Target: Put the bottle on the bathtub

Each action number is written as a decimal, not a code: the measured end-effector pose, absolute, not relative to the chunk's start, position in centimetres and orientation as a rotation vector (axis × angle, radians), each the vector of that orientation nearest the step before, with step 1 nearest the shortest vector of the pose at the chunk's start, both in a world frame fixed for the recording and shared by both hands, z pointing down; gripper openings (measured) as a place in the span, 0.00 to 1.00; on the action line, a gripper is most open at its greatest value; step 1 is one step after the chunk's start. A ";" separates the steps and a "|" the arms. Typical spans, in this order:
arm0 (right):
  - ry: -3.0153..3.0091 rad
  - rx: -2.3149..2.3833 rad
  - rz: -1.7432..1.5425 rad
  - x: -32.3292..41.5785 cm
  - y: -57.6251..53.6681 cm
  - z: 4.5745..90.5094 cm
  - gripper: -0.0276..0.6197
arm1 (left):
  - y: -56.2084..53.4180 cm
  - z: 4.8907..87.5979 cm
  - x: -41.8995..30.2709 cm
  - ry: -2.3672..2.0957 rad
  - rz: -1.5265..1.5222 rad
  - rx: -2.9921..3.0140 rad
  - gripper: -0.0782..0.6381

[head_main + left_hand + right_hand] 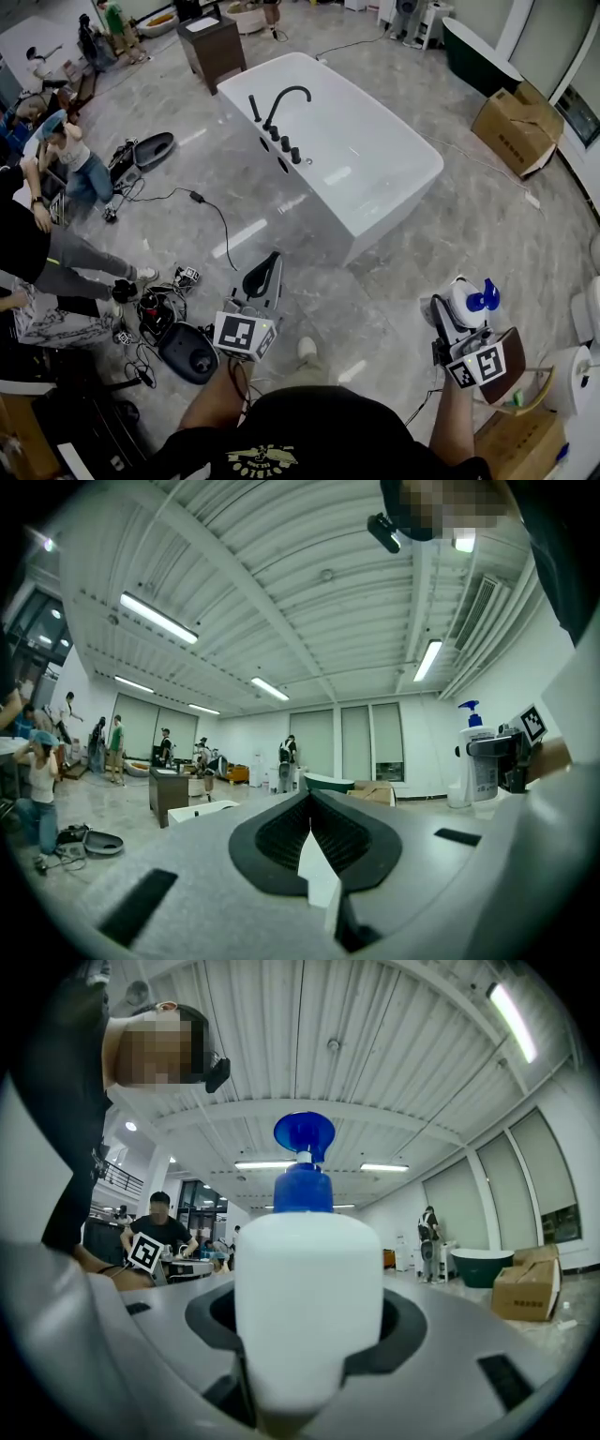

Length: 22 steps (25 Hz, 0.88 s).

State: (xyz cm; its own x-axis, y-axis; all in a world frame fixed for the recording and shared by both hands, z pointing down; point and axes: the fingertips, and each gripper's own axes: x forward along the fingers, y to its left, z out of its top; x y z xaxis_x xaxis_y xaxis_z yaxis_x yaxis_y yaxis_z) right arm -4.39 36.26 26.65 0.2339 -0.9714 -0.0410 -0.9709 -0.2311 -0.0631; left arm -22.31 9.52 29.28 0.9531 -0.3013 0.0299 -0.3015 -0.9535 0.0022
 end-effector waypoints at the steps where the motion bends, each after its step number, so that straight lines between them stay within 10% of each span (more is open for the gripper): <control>1: 1.897 -2.405 -0.012 -4.3 35.6 26.5 0.45 | 8.9 29.3 -22.1 -0.471 0.045 3.095 0.12; 22: 1.760 -2.404 0.018 2.2 31.4 26.1 0.44 | 2.0 29.2 -16.6 -0.441 0.088 3.115 0.12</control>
